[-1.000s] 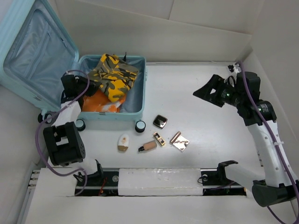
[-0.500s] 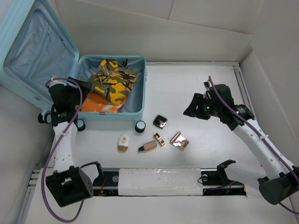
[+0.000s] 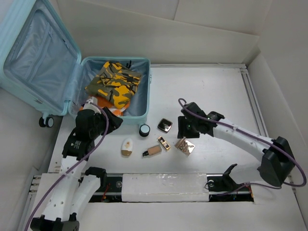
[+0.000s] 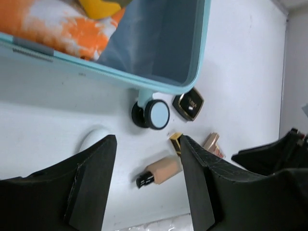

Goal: Pack the luggage

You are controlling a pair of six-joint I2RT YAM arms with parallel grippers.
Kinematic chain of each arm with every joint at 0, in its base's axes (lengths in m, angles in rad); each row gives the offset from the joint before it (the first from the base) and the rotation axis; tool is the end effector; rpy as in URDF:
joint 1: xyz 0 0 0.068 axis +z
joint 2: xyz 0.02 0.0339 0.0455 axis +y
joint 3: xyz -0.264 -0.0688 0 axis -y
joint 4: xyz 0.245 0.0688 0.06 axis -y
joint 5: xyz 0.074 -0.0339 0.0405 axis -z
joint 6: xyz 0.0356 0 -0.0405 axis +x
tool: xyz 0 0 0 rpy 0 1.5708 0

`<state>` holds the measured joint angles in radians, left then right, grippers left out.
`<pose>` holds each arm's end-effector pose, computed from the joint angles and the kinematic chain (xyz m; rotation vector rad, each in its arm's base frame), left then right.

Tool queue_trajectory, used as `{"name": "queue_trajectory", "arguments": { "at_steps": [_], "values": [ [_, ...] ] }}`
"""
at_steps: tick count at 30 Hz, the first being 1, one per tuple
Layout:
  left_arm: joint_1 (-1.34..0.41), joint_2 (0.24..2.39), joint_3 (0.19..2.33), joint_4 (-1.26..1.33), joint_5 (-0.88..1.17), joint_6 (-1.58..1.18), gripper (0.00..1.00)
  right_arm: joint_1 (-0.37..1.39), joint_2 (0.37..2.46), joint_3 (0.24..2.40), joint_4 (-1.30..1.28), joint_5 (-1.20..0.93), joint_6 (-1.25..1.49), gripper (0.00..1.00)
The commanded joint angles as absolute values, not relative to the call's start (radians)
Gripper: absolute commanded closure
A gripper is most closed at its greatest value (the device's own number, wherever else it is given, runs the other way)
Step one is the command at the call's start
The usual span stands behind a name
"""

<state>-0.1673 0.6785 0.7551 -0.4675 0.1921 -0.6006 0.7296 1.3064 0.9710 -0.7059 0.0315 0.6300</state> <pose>0.1516 -0.0325 0.3163 -0.3062 1.9956 -0.6853 0.1927 0.1708 0.2498 -0.1219 2.6762 0.4238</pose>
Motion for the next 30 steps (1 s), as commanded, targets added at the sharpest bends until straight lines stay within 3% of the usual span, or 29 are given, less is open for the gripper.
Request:
{"name": "queue_trajectory", "arguments": {
  "at_steps": [1,8,15,18,19,20,21,22,25,26,30],
  "values": [
    [-0.186,0.676,0.761,-0.564,0.155,-0.559,0.48,0.738,1.344,0.976,-0.663,0.153,0.678,0.43],
    [-0.186,0.811,0.851,-0.459,0.206,-0.468,0.47,0.747,1.506,1.002,-0.653,0.202,0.722,0.52],
    [-0.207,0.954,1.044,-0.313,0.22,-0.416,0.47,0.767,1.571,1.035,-0.617,0.183,0.764,0.51],
    [-0.42,1.096,1.248,-0.313,-0.044,-0.391,0.45,0.776,1.582,1.035,-0.617,0.183,0.784,0.49],
    [-0.487,1.151,1.446,-0.354,-0.119,-0.391,0.45,0.776,1.594,1.048,-0.617,0.183,0.793,0.48],
    [-0.564,1.199,1.541,-0.385,-0.317,-0.391,0.45,0.776,1.607,1.048,-0.617,0.183,0.802,0.48],
    [-0.715,1.257,1.608,-0.406,-0.412,-0.374,0.44,0.787,1.608,1.058,-0.629,0.183,0.802,0.48],
    [-0.76,1.258,1.646,-0.444,-0.478,-0.374,0.42,0.787,1.608,1.058,-0.629,0.183,0.811,0.48],
    [-0.781,1.13,1.492,-0.409,-0.526,-0.434,0.42,0.796,1.608,1.046,-0.609,0.192,0.831,0.49],
    [-0.781,1.074,1.319,-0.388,-0.502,-0.474,0.42,0.796,1.608,1.037,-0.609,0.192,0.831,0.51],
    [-0.781,0.887,0.976,-0.374,-0.383,-0.656,0.46,0.787,1.569,1.009,-0.618,0.23,0.851,0.53]
  ]
}}
